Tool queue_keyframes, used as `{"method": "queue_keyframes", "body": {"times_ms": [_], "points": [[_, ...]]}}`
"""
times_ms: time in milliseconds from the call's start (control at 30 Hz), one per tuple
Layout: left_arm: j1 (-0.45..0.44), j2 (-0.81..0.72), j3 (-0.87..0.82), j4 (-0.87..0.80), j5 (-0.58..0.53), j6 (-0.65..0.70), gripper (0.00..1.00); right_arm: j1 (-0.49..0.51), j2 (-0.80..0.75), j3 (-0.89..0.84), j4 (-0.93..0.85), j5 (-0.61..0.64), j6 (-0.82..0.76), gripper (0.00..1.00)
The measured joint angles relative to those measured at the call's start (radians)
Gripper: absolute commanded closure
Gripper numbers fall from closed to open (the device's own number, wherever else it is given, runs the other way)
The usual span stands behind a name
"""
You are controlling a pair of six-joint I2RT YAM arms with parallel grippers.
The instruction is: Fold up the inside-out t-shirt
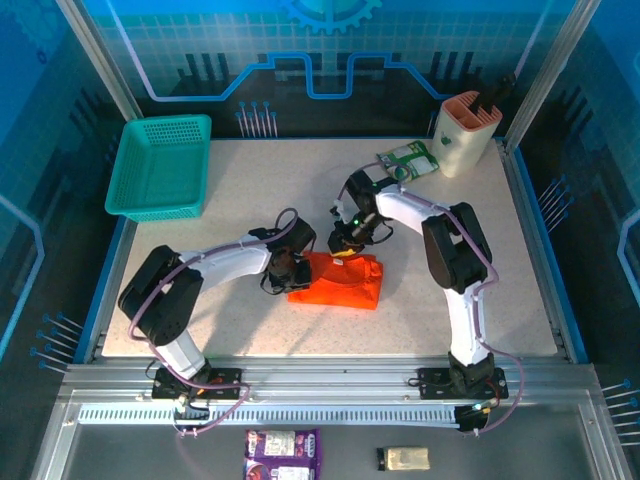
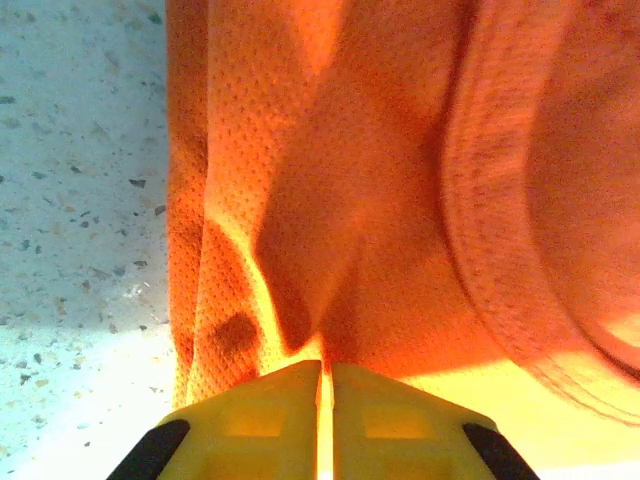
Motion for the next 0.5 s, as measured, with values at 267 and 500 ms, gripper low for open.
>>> {"method": "queue_keyframes", "body": {"times_ms": [267, 500], "points": [[0.026, -0.074, 0.004, -0.008, -0.013, 0.004, 0.86, 0.000, -0.099, 0.058, -0.100, 0.072, -0.050, 0.67], [0.034, -0.053, 0.005, 0.014, 0.029, 0.008, 0.88, 0.039, -0.131, -0.068, -0.046, -0.015, -0.020, 0.69]]}}
